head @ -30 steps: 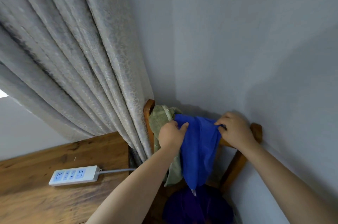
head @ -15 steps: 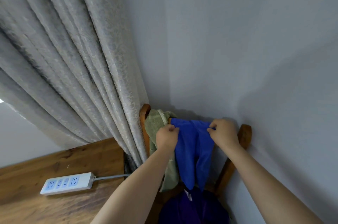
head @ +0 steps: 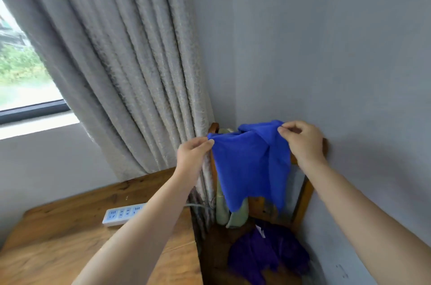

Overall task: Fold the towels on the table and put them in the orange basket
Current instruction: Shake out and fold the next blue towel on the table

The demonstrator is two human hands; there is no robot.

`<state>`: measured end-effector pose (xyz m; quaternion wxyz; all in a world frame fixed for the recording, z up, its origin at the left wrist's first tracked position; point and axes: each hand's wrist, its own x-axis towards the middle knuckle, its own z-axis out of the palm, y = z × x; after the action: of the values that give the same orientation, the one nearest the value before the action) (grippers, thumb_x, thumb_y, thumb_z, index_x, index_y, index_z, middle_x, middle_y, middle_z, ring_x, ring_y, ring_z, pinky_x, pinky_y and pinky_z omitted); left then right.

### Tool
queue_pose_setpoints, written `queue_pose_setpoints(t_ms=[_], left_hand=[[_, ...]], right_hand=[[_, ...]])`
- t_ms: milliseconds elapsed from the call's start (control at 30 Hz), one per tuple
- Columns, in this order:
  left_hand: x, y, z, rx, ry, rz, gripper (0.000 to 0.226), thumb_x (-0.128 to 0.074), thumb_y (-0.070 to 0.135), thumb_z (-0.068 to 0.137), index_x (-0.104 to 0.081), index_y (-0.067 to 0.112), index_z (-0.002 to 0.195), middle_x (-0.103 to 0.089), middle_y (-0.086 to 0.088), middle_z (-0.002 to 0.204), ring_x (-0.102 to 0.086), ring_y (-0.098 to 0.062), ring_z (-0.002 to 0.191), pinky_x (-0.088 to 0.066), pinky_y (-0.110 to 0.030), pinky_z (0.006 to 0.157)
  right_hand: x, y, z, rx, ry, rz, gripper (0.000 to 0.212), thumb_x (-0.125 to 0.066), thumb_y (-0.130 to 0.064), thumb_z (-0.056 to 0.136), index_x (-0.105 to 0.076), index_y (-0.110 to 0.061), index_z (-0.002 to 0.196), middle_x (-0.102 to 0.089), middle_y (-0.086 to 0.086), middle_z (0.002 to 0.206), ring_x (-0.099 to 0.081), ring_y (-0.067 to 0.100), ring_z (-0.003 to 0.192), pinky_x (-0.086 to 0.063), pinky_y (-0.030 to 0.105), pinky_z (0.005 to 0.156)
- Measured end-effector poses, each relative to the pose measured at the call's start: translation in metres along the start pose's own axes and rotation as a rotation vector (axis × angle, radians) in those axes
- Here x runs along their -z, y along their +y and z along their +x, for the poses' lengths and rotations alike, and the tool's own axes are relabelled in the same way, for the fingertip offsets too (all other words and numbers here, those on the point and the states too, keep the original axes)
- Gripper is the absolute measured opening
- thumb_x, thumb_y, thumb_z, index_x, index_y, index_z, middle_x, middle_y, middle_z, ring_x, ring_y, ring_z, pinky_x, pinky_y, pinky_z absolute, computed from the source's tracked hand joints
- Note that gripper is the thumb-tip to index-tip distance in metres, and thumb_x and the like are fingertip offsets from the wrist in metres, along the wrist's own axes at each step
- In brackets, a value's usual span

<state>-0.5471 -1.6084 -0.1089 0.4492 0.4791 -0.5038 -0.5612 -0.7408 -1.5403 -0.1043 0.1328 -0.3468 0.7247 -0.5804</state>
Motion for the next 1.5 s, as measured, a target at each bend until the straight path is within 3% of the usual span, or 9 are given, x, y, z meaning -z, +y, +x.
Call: queue_pose_setpoints(t_ms=[200,533,667,733,867,1000,1100,1233,1500], left_hand=[[0.105,0.043,-0.086,-0.223,0.016,-0.006,0.024,-0.059,0.000,0.085,-0.062,0.014,0.067,-0.061,0.010,0.051,-0.053,0.003,0.048,-0.042,-0.005,0.048],[0.292,0.070,-0.211,-0.300,0.255,0.096,0.023,-0.059,0.005,0.087,-0.059,0.017,0.067,-0.056,0.001,0.069,-0.051,-0.009,0.068,-0.042,-0.007,0.054],[0.359,0.065,-0.237,-0.291,0.395,0.101,0.024,-0.059,0.006,0.087,-0.059,0.018,0.066,-0.056,0.000,0.068,-0.051,-0.010,0.067,-0.041,-0.005,0.050],[0.395,0.057,-0.245,-0.277,0.474,0.095,0.025,-0.059,0.005,0.086,-0.059,0.017,0.065,-0.058,0.002,0.064,-0.053,-0.009,0.064,-0.043,-0.012,0.055],[0.464,0.033,-0.250,-0.197,0.606,0.068,0.027,-0.057,-0.001,0.086,-0.058,0.012,0.062,-0.056,0.002,0.054,-0.049,0.006,0.038,-0.038,-0.005,0.043],[0.513,0.008,-0.231,-0.109,0.685,0.127,0.027,-0.059,0.002,0.085,-0.057,0.013,0.061,-0.054,-0.001,0.064,-0.052,-0.009,0.061,-0.041,-0.007,0.050],[0.545,-0.013,-0.196,-0.034,0.683,0.204,0.029,-0.060,0.003,0.084,-0.055,0.014,0.057,-0.052,0.000,0.062,-0.047,-0.009,0.062,-0.039,-0.018,0.059],[0.568,-0.047,-0.149,0.101,0.646,0.380,0.035,-0.057,0.002,0.082,-0.044,0.013,0.052,-0.042,-0.001,0.055,-0.038,-0.011,0.054,-0.034,-0.014,0.049],[0.588,-0.149,-0.118,0.550,0.249,0.660,0.034,-0.057,0.003,0.077,-0.036,0.015,0.052,-0.039,0.001,0.053,-0.036,-0.013,0.049,-0.029,-0.023,0.048]], right_hand=[[-0.016,-0.082,-0.102,0.175,-0.071,0.120,0.005,-0.062,-0.004,0.082,-0.066,-0.006,0.083,-0.053,-0.014,0.062,-0.051,-0.020,0.051,-0.037,0.000,0.053],[-0.105,-0.156,-0.273,0.209,-0.382,0.227,0.020,-0.061,-0.003,0.081,-0.061,-0.014,0.065,-0.054,-0.008,0.060,-0.048,-0.012,0.040,-0.035,0.000,0.044],[-0.151,-0.168,-0.317,0.215,-0.490,0.242,0.007,-0.062,-0.005,0.082,-0.067,-0.009,0.079,-0.057,-0.016,0.049,-0.048,-0.012,0.039,-0.036,0.001,0.041],[-0.177,-0.169,-0.333,0.214,-0.547,0.244,0.007,-0.062,-0.005,0.082,-0.067,-0.011,0.078,-0.057,-0.020,0.041,-0.050,-0.011,0.040,-0.039,0.004,0.043],[-0.233,-0.171,-0.358,0.179,-0.676,0.236,0.011,-0.061,-0.004,0.083,-0.066,-0.006,0.073,-0.057,-0.006,0.061,-0.052,0.001,0.053,-0.040,0.005,0.047],[-0.286,-0.163,-0.369,0.078,-0.783,0.209,0.028,-0.060,-0.003,0.084,-0.058,-0.018,0.061,-0.054,0.001,0.061,-0.048,0.015,0.056,-0.045,0.021,0.050],[-0.334,-0.151,-0.372,0.056,-0.862,0.158,0.028,-0.060,0.001,0.083,-0.058,-0.016,0.061,-0.055,0.002,0.064,-0.049,0.017,0.062,-0.042,0.027,0.057],[-0.389,-0.118,-0.369,0.045,-0.946,-0.024,0.012,-0.059,0.000,0.083,-0.064,-0.005,0.074,-0.058,0.005,0.072,-0.051,0.020,0.077,-0.042,0.026,0.064],[-0.445,-0.006,-0.399,-0.075,-1.032,-0.490,0.017,-0.050,0.001,0.084,-0.066,0.001,0.091,-0.061,0.014,0.086,-0.055,0.026,0.085,-0.033,0.026,0.057]])
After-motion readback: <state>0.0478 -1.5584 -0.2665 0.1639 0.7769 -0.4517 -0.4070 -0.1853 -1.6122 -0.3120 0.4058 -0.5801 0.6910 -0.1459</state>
